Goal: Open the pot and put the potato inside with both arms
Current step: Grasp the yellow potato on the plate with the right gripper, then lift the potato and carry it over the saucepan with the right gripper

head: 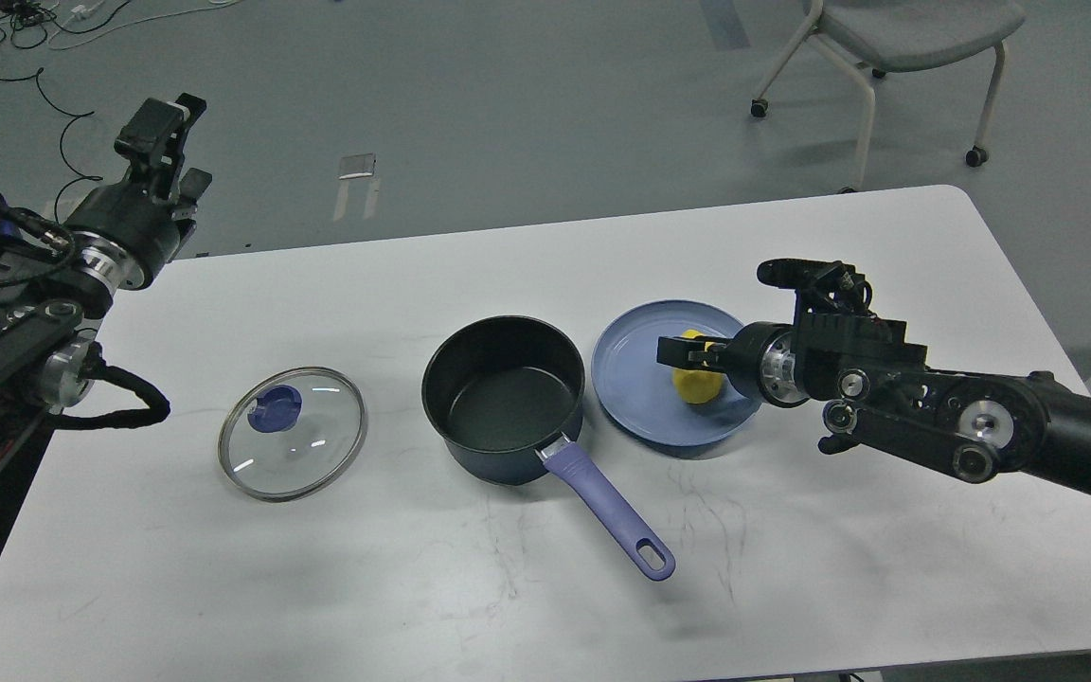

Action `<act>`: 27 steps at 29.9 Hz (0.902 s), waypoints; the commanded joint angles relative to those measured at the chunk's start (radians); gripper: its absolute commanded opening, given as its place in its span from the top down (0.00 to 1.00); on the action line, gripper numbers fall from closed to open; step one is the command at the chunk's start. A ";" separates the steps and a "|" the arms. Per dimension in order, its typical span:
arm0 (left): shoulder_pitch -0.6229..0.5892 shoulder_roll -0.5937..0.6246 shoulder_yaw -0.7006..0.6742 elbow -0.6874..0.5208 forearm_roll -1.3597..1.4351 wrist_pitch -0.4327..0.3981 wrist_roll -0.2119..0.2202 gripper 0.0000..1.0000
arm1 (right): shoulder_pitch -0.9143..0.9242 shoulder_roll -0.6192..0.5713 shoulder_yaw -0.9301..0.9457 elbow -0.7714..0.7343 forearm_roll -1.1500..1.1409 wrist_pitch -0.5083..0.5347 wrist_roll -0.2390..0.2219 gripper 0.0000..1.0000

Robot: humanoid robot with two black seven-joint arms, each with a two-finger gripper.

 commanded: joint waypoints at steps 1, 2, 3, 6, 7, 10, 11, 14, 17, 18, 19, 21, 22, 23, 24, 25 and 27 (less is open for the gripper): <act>0.005 -0.001 0.004 0.000 0.000 0.000 0.000 0.02 | 0.007 0.013 -0.013 0.002 0.000 0.005 -0.003 0.27; 0.005 -0.001 0.004 0.000 0.002 0.000 0.000 0.02 | 0.011 0.018 -0.018 0.002 0.000 0.009 -0.012 0.27; 0.005 -0.001 0.006 0.000 0.002 0.000 0.000 0.02 | 0.013 0.018 -0.018 0.002 0.000 0.015 -0.022 0.27; 0.005 -0.001 0.006 0.000 0.002 0.000 0.000 0.02 | 0.019 0.018 -0.018 0.004 -0.002 0.045 -0.045 0.28; 0.005 0.001 0.006 0.000 0.002 0.000 0.000 0.02 | 0.025 0.018 -0.018 0.004 0.000 0.057 -0.046 0.29; 0.005 -0.001 0.007 0.000 0.002 0.000 0.000 0.02 | 0.050 0.013 -0.015 0.005 0.001 0.112 -0.048 0.39; 0.005 -0.002 0.007 0.000 0.002 0.001 0.000 0.02 | 0.051 0.013 -0.012 0.005 0.003 0.121 -0.048 0.43; 0.005 -0.005 0.007 0.000 0.002 0.003 0.002 0.02 | 0.062 0.012 -0.009 0.011 0.004 0.135 -0.049 0.71; 0.005 -0.005 0.007 0.000 0.003 0.001 0.002 0.02 | 0.064 0.010 -0.001 0.016 0.007 0.137 -0.064 0.79; 0.005 -0.005 0.007 0.000 0.003 0.001 0.002 0.02 | 0.064 0.010 -0.001 0.016 0.007 0.137 -0.065 0.79; 0.005 -0.005 0.007 0.000 0.003 0.001 0.002 0.02 | 0.064 0.007 -0.001 0.023 0.012 0.137 -0.071 0.81; 0.005 -0.005 0.007 0.000 0.003 0.001 0.002 0.02 | 0.067 -0.002 0.000 0.033 0.012 0.137 -0.072 0.82; 0.005 -0.005 0.007 0.000 0.003 0.001 0.002 0.02 | 0.077 -0.005 0.011 0.036 0.012 0.135 -0.072 0.82; 0.005 -0.005 0.007 0.000 0.003 0.001 0.002 0.02 | 0.088 -0.007 0.022 0.036 0.012 0.135 -0.072 0.82; 0.005 -0.005 0.007 0.000 0.003 0.001 0.002 0.02 | 0.109 -0.007 0.042 0.034 0.012 0.135 -0.072 0.82; 0.005 -0.005 0.007 0.000 0.003 0.001 0.002 0.02 | 0.122 -0.007 0.048 0.033 0.012 0.135 -0.072 0.82; 0.003 -0.005 0.007 0.000 0.003 0.001 0.002 0.02 | 0.165 -0.002 0.056 0.033 0.012 0.132 -0.069 0.82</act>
